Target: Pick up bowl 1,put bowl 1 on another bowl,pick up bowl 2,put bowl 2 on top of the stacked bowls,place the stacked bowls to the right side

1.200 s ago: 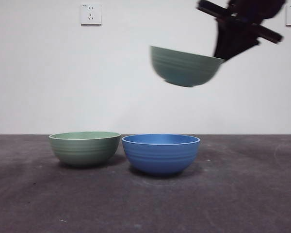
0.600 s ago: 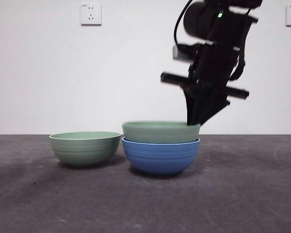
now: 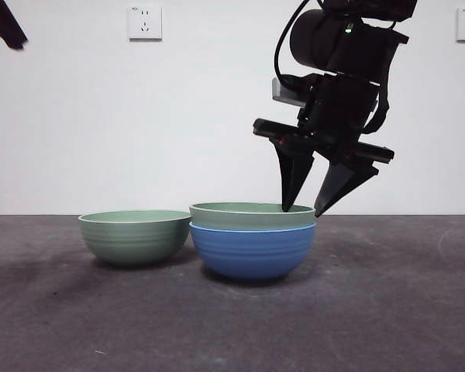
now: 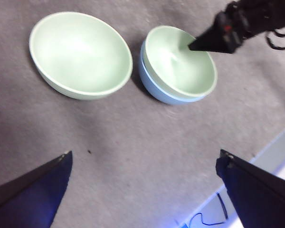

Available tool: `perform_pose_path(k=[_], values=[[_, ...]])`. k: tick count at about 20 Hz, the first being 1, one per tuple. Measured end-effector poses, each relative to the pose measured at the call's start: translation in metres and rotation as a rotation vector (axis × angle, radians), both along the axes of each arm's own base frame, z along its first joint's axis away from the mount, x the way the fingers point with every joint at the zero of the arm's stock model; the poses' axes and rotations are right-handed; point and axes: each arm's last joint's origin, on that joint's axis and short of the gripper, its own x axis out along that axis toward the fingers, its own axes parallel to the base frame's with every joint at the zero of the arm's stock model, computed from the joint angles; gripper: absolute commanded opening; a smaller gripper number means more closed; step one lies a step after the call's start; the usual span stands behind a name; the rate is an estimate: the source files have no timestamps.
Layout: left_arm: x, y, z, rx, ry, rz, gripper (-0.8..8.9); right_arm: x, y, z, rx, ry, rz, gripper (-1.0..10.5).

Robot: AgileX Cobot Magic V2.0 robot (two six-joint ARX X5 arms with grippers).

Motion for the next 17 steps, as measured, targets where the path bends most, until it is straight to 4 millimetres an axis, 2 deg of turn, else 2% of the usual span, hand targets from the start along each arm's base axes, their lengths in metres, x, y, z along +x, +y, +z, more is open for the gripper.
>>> perform_pose_path(k=[2, 5, 8, 12, 14, 17], values=[[0.012, 0.0, -0.005, 0.014, 0.01, 0.021, 5.17, -0.005, -0.002, 0.015, 0.02, -0.036, 0.002, 2.2], [0.034, -0.003, -0.012, 0.007, 0.003, 0.047, 5.16, -0.023, -0.013, 0.058, 0.073, -0.141, 0.006, 2.2], [0.061, -0.009, -0.023, 0.011, -0.009, 0.112, 5.16, -0.053, -0.03, 0.103, 0.119, -0.23, 0.009, 2.2], [0.102, -0.02, -0.041, 0.079, 0.076, 0.194, 5.09, -0.101, -0.056, 0.149, 0.166, -0.334, 0.019, 2.2], [0.125, -0.025, -0.046, 0.111, 0.102, 0.21, 5.01, -0.124, -0.069, 0.164, 0.186, -0.371, 0.019, 2.2], [0.156, -0.034, -0.051, 0.145, 0.131, 0.224, 5.01, -0.153, -0.085, 0.177, 0.196, -0.39, 0.019, 2.2]])
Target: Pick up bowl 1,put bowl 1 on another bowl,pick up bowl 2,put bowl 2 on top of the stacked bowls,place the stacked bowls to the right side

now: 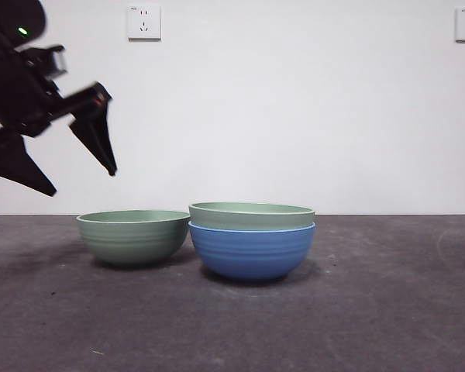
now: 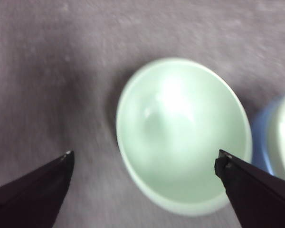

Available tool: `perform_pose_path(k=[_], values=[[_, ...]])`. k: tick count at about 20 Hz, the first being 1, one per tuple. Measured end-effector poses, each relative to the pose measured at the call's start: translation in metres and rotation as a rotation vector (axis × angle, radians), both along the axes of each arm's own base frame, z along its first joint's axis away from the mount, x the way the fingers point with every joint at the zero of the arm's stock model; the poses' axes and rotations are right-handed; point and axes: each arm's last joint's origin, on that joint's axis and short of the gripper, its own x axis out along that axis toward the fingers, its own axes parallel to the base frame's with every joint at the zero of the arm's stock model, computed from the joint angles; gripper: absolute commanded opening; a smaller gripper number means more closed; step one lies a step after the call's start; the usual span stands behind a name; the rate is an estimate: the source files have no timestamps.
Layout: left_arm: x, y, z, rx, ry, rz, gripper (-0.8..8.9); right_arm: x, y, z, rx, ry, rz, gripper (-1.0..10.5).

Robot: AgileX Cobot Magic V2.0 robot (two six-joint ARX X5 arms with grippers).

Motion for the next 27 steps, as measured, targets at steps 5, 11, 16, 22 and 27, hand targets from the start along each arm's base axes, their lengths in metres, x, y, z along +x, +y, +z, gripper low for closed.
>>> perform_pose_path(k=[5, 11, 16, 22, 27], values=[[0.025, -0.007, -0.017, 0.056, 0.055, 0.021, 4.98, -0.033, -0.018, 0.01, 0.009, -0.017, 0.0, 2.2], [0.029, -0.01, -0.036, 0.09, 0.117, 0.028, 3.42, -0.046, -0.025, 0.014, 0.024, -0.048, -0.003, 2.2], [0.027, -0.011, -0.037, 0.095, 0.142, 0.023, 2.3, -0.046, -0.026, 0.013, 0.016, -0.034, -0.003, 2.2], [0.027, -0.011, -0.039, 0.095, 0.149, 0.022, 0.2, -0.046, -0.026, 0.013, 0.016, -0.034, -0.003, 2.2], [0.028, -0.011, -0.038, 0.092, 0.144, 0.025, -0.08, -0.048, -0.026, 0.011, 0.006, -0.014, -0.003, 2.2]])
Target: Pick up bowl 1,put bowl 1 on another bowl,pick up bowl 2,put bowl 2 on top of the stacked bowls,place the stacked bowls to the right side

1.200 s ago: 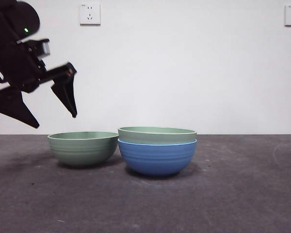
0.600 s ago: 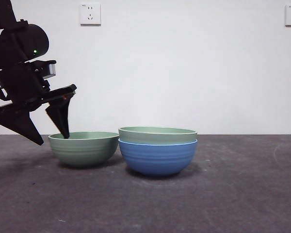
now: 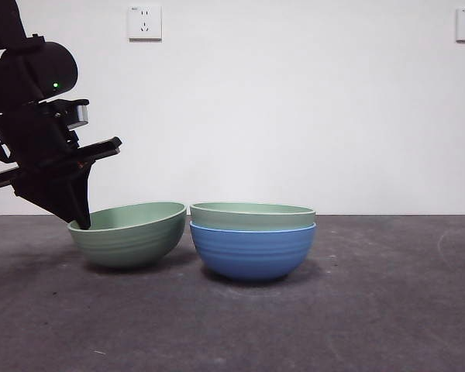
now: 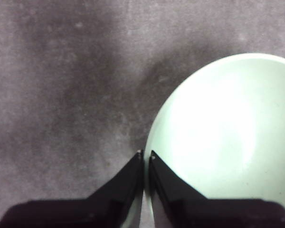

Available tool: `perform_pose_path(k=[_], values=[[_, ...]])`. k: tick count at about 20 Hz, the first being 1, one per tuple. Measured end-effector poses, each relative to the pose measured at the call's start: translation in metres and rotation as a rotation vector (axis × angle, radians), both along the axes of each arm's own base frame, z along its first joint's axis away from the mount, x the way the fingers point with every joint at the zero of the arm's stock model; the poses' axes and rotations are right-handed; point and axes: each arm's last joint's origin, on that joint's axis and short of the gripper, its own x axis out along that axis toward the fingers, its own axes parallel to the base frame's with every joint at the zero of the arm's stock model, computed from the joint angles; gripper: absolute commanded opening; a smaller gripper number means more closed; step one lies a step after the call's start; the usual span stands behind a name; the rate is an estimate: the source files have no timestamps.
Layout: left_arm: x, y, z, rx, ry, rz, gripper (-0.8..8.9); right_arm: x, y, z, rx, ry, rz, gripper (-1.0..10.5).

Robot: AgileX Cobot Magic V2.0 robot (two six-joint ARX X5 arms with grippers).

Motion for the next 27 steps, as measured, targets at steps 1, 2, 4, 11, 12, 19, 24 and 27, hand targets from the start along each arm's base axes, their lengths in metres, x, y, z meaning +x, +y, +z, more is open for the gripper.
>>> perform_pose_path(k=[1, 2, 4, 11, 12, 19, 24, 27], values=[[0.0, 0.0, 0.002, 0.001, 0.003, 0.0, -0.08, 0.0, 0.0, -0.001, -0.004, 0.007, 0.0, 2.2], [0.002, 0.0, 0.006, 0.0, -0.001, 0.0, -0.08, -0.001, 0.0, -0.001, -0.007, 0.013, 0.0, 2.2], [0.003, -0.001, 0.019, -0.026, -0.034, -0.011, -0.08, -0.001, -0.001, -0.001, -0.009, 0.016, 0.0, 2.2], [-0.009, -0.038, 0.089, -0.092, -0.077, -0.165, -0.08, -0.001, -0.001, -0.001, -0.009, 0.016, 0.0, 2.2], [-0.013, -0.052, 0.095, -0.095, -0.093, -0.21, -0.08, -0.001, -0.001, -0.001, -0.009, 0.016, 0.0, 2.2], [-0.03, -0.123, 0.101, -0.06, -0.172, -0.392, -0.08, -0.001, -0.001, -0.002, -0.011, 0.02, 0.0, 2.2], [-0.012, -0.132, 0.06, -0.001, -0.076, -0.378, -0.08, -0.003, -0.002, -0.005, -0.029, 0.054, 0.0, 2.2], [-0.006, -0.137, 0.04, 0.018, -0.022, -0.38, -0.08, -0.004, -0.002, -0.005, -0.034, 0.061, 0.0, 2.2]])
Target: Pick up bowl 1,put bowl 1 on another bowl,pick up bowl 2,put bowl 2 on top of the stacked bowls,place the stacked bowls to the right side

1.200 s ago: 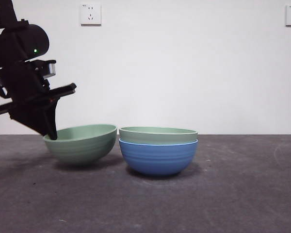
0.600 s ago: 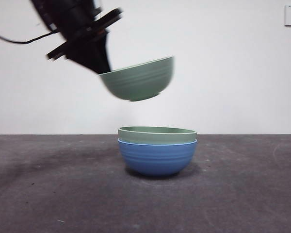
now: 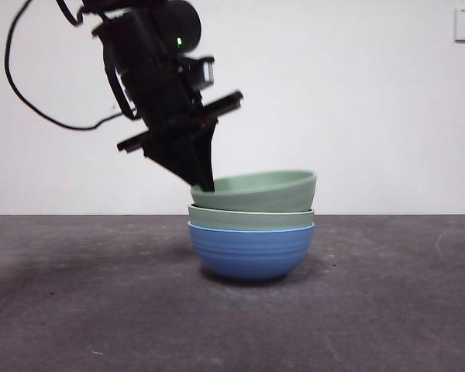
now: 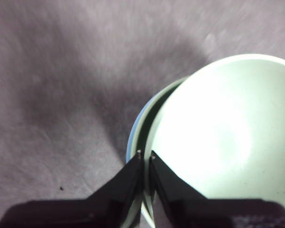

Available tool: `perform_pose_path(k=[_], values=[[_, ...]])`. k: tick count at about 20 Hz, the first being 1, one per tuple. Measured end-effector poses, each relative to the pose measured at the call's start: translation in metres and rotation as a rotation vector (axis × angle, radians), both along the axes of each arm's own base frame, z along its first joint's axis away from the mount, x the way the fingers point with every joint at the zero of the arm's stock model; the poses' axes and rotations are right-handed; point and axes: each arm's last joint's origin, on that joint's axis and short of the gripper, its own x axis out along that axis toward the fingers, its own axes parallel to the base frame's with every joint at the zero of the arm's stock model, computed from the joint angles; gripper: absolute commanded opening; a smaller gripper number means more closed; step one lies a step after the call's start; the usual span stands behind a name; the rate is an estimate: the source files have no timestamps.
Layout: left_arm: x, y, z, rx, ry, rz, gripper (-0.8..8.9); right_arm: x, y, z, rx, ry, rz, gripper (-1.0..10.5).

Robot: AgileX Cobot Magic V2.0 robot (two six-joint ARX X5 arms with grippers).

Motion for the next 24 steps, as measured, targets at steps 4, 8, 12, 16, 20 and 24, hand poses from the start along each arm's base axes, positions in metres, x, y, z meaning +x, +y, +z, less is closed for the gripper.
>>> perform_pose_path(k=[4, 8, 12, 16, 20, 24], values=[[0.002, -0.003, -0.008, 0.016, 0.02, 0.001, -0.07, 0.0, 0.0, 0.0, -0.002, 0.004, 0.0, 2.2], [-0.001, -0.004, -0.001, 0.032, 0.047, -0.006, 2.07, 0.0, 0.0, 0.0, -0.003, 0.005, 0.0, 2.2], [0.001, -0.007, 0.019, 0.036, 0.055, -0.012, 2.62, 0.0, 0.0, 0.0, -0.003, 0.005, 0.0, 2.2], [0.001, -0.008, 0.048, 0.032, 0.04, -0.021, 2.62, 0.0, 0.0, -0.002, -0.013, 0.024, 0.0, 2.3], [-0.007, -0.003, 0.066, 0.057, 0.056, -0.045, 2.62, 0.016, 0.009, -0.008, -0.035, 0.063, 0.0, 3.0], [-0.035, 0.015, 0.109, 0.033, -0.021, -0.067, 2.62, 0.055, 0.03, -0.024, -0.062, 0.115, 0.001, 4.8]])
